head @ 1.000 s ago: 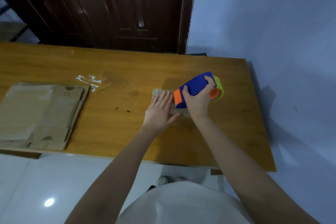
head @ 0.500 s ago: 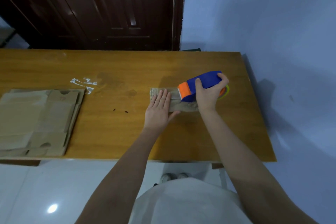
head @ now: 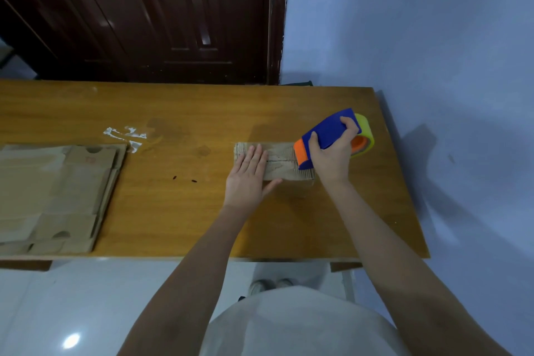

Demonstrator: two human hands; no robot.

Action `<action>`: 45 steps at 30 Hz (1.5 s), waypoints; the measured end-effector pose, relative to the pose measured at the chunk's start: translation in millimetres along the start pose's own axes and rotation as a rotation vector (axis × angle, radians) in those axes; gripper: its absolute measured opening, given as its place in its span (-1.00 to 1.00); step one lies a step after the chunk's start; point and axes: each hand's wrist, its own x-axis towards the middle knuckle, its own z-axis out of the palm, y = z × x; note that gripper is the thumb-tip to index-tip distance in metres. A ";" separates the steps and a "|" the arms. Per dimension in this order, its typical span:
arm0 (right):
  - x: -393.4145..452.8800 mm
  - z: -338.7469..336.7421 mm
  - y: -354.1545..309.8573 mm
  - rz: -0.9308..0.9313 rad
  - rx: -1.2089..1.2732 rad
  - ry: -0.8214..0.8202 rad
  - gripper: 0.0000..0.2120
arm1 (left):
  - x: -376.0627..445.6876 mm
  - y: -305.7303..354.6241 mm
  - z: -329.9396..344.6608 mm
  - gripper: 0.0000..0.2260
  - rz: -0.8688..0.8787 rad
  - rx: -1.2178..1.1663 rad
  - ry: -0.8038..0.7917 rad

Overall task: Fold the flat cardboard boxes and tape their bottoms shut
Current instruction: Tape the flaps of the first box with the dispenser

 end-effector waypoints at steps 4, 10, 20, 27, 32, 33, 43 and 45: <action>-3.0 5.8 -2.0 -0.099 -0.111 -0.050 -0.45 | 0.2 1.8 -0.7 -0.24 0.000 0.005 0.011; -3.4 8.6 -5.0 -0.124 -0.135 -0.071 -0.46 | 9.1 18.0 -13.1 -0.25 0.043 -0.028 0.025; -7.4 15.4 -7.8 -0.032 -0.054 -0.060 -0.44 | 18.1 25.7 2.7 -0.29 0.176 -0.040 -0.040; -8.3 36.9 -14.6 -0.056 -0.040 -0.092 -0.44 | 17.5 21.5 -7.4 -0.20 0.066 -0.090 -0.064; -4.1 29.7 -8.0 0.035 0.070 -0.024 -0.43 | 15.6 30.7 0.5 -0.15 0.007 -0.075 -0.036; -2.1 27.8 -6.9 0.054 0.094 -0.010 -0.43 | 15.5 29.6 0.2 -0.15 0.005 -0.060 -0.044; 15.4 15.1 0.2 0.153 0.260 0.096 -0.38 | 16.5 30.4 -1.3 -0.17 -0.003 -0.006 -0.078; 15.8 12.3 0.3 0.170 0.295 0.121 -0.36 | 16.3 30.8 -1.8 -0.17 0.002 -0.014 -0.069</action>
